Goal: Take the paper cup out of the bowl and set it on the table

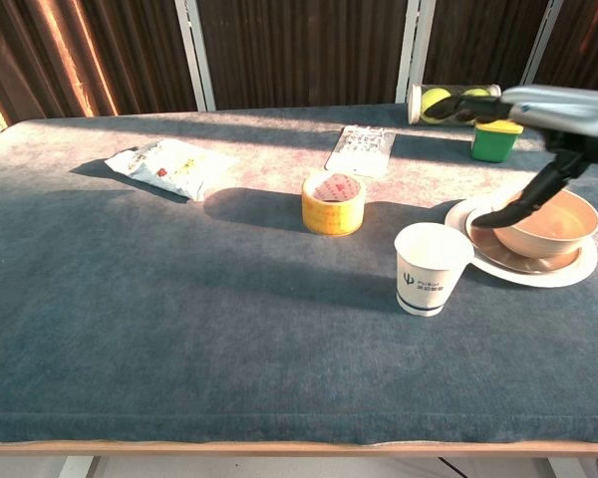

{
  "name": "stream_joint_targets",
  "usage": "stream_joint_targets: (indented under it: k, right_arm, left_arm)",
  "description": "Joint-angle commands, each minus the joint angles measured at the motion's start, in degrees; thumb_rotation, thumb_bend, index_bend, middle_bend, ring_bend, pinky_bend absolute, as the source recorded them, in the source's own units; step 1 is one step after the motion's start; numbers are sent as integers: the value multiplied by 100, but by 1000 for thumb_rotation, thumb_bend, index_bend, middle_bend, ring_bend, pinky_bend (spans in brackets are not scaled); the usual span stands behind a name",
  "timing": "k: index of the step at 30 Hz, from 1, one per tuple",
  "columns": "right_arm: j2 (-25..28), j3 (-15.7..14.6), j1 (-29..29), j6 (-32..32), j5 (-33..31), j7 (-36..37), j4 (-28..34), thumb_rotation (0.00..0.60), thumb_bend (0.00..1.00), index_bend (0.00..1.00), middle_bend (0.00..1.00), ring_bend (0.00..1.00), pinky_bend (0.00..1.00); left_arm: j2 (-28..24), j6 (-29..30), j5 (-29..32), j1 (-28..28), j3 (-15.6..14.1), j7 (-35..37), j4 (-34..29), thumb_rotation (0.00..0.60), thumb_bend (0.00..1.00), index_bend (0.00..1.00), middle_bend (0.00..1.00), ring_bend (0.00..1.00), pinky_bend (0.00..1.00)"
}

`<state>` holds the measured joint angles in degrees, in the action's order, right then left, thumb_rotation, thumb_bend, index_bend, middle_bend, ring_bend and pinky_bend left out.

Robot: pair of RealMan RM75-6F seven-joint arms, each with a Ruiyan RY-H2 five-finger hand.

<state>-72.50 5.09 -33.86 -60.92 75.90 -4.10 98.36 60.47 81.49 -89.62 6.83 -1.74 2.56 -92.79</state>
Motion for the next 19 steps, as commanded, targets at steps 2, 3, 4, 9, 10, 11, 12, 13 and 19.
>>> stream_joint_targets:
  k: [2, 3, 4, 9, 10, 11, 12, 13, 19]
  right_arm:
    - [802, -645, 1149, -1381, 584, -904, 505, 600, 61, 89, 22, 0, 35]
    - [903, -754, 1348, -1571, 609, -921, 567, 600, 60, 89, 22, 0, 35]
    - [949, -833, 1489, -1709, 661, -885, 559, 600, 60, 89, 22, 0, 36]
    - [923, -1022, 2201, -2492, 732, -997, 82, 600, 61, 89, 24, 0, 40]
    - [906, -1013, 2305, -2609, 692, -1048, 22, 600, 60, 89, 24, 0, 41]
    - [881, -986, 2395, -2719, 650, -1051, -22, 600, 61, 89, 24, 0, 41]
    - [850, -949, 2480, -2829, 617, -1006, -72, 600, 61, 89, 24, 0, 41]
    - [812, -897, 2575, -2939, 570, -892, -141, 600, 60, 89, 24, 0, 41]
    - [805, -685, 2765, -3029, 385, -682, -175, 600, 61, 88, 24, 0, 54]
  left_arm:
    - [7, 9, 17, -11, 8, -31, -26, 600, 309, 71, 151, 155, 393]
    - [12, 5, 30, -12, 13, -60, -33, 600, 309, 71, 151, 155, 393]
    - [17, 0, 39, -10, 17, -87, -38, 600, 309, 71, 151, 155, 393]
    - [24, -83, 96, 21, 32, -156, -75, 600, 309, 71, 151, 155, 394]
    - [25, -92, 118, 23, 39, -173, -76, 600, 309, 72, 151, 155, 394]
    - [25, -100, 139, 23, 45, -188, -79, 600, 309, 72, 151, 155, 394]
    - [27, -108, 160, 24, 52, -192, -87, 600, 309, 72, 151, 155, 394]
    - [26, -113, 183, 23, 60, -188, -98, 600, 309, 71, 151, 155, 393]
    - [34, -144, 227, 31, 76, -203, -110, 600, 309, 71, 151, 156, 393]
